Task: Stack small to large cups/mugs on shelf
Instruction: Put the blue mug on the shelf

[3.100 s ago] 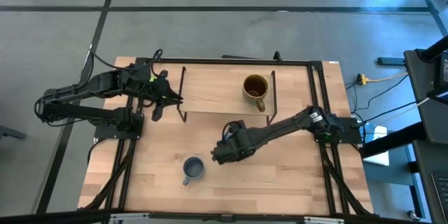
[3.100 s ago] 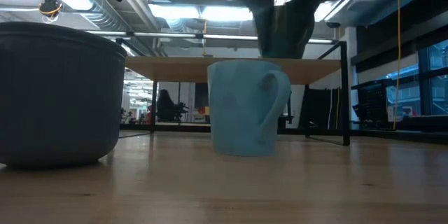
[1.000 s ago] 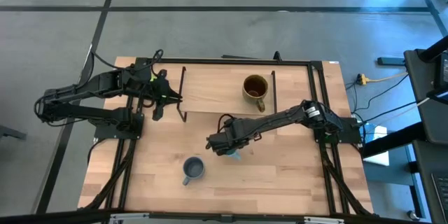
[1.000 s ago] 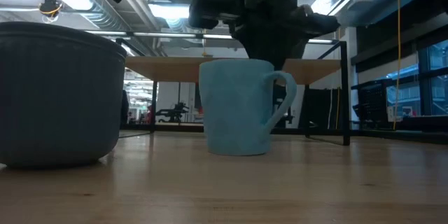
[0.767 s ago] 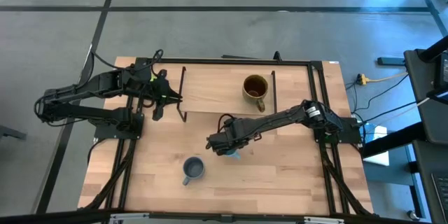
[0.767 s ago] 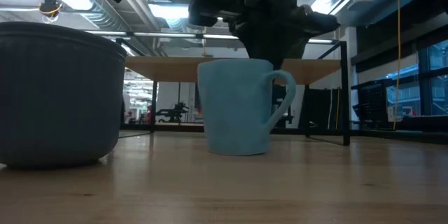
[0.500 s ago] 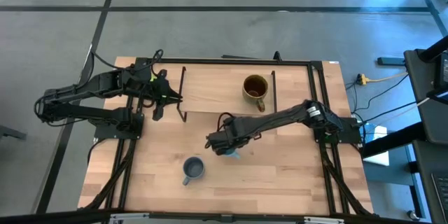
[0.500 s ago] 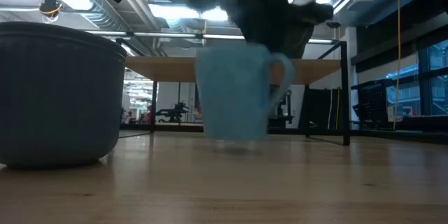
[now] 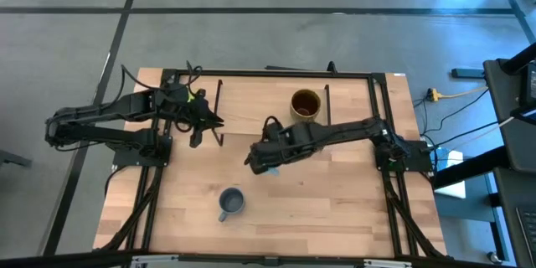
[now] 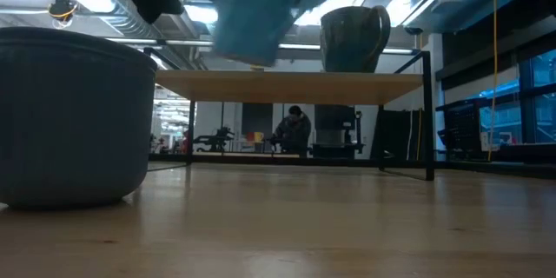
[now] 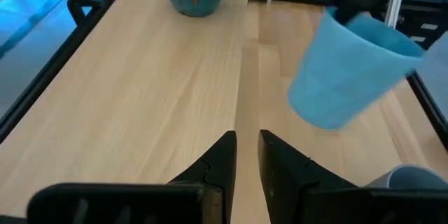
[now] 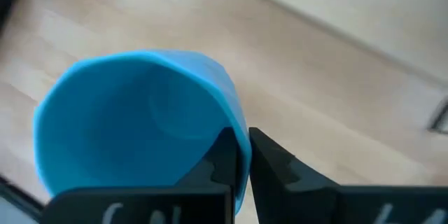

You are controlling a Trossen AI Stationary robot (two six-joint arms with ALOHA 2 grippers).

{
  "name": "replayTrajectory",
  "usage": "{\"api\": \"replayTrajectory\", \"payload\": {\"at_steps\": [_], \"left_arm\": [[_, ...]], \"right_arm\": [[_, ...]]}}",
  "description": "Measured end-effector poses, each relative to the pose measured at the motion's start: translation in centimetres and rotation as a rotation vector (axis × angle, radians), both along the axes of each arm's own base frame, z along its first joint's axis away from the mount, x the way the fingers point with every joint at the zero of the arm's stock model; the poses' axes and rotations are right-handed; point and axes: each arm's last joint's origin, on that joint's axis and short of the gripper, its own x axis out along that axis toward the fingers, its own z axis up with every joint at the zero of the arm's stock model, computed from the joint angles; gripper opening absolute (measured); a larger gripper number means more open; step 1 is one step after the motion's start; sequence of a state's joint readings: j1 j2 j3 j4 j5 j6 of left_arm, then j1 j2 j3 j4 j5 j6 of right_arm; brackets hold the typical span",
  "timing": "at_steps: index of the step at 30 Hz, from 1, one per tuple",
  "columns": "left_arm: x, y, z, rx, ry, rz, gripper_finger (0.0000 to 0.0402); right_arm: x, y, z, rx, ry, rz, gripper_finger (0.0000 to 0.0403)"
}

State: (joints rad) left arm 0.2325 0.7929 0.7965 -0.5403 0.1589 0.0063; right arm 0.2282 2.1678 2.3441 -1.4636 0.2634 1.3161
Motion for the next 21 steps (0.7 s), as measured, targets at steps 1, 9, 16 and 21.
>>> {"api": "replayTrajectory", "payload": {"at_steps": [1,9,16,21], "left_arm": [[0.1,0.0,-0.1,-0.001,-0.005,0.001,0.0055],[0.1,0.0,-0.1,-0.041,-0.018,0.025,0.0055],[0.1,0.0,-0.2,-0.074,-0.007,0.039,0.0055],[0.0,0.0,-0.4,-0.093,0.012,0.049,0.0055]], "right_arm": [[-0.2,-0.4,0.1,-0.012,0.021,0.009,0.0023],[0.0,-3.3,0.3,-0.078,0.068,0.075,0.0024],[-0.1,-5.9,1.0,-0.128,0.072,0.104,0.0025],[-0.7,-6.5,2.3,-0.182,0.036,0.098,0.0022]]}}
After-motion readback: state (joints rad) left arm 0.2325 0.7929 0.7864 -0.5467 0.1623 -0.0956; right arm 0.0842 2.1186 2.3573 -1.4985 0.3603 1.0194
